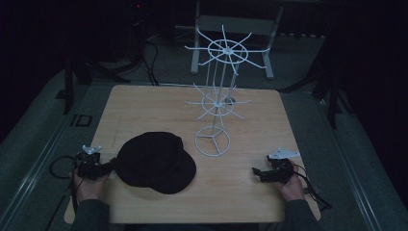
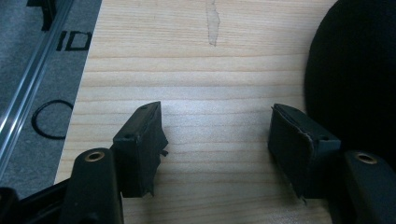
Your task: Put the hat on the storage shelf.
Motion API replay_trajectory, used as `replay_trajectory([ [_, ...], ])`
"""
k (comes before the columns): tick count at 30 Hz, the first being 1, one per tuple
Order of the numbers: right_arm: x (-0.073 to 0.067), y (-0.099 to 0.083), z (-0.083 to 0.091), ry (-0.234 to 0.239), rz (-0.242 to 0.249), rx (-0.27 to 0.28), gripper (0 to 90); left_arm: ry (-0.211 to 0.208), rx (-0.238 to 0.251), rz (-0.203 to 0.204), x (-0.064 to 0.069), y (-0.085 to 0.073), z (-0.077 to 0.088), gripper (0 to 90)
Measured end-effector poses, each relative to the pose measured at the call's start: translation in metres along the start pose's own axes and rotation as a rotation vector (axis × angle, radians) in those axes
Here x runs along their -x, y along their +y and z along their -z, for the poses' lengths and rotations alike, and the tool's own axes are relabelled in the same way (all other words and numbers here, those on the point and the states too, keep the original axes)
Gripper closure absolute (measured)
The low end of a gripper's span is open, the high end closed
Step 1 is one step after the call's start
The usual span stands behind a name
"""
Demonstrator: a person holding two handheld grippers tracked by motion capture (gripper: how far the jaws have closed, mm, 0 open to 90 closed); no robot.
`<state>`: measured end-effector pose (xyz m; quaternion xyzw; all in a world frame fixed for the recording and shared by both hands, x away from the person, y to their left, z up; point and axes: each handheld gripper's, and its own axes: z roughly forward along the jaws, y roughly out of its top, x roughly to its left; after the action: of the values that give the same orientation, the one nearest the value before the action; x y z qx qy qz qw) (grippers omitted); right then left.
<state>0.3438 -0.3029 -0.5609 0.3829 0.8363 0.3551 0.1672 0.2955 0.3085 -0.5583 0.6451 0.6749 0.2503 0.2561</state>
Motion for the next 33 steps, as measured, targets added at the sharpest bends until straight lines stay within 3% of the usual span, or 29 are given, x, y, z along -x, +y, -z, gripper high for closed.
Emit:
replay_trajectory([
  [1,0.000,0.000,0.000,0.000,0.000,0.000,13.4,-0.003,-0.002,0.012,-0.001,0.000,0.001,38.6],
  [2,0.000,0.000,0.000,0.000,0.000,0.000,13.4,-0.022,0.003,0.029,-0.003,0.001,0.003,45.3],
  [4,0.000,0.000,0.000,0.000,0.000,-0.001,13.4,-0.035,0.018,0.046,-0.004,0.002,0.006,45.3],
  [12,0.000,0.000,0.000,-0.001,-0.001,0.000,13.4,-0.047,0.054,0.043,-0.001,0.005,0.018,45.0],
  [18,0.000,0.000,0.000,-0.001,-0.001,0.000,13.4,-0.063,0.091,0.066,0.001,0.008,0.030,43.2],
  [21,0.000,0.000,0.000,-0.001,-0.001,0.000,13.4,-0.080,0.111,0.064,0.004,0.010,0.038,41.9],
  [28,0.000,0.000,0.000,-0.001,-0.001,0.000,13.4,-0.103,0.116,0.038,0.013,0.012,0.044,39.8],
  [33,0.000,0.000,0.000,-0.002,-0.002,0.000,13.6,-0.142,0.117,0.028,0.019,0.013,0.050,37.6],
])
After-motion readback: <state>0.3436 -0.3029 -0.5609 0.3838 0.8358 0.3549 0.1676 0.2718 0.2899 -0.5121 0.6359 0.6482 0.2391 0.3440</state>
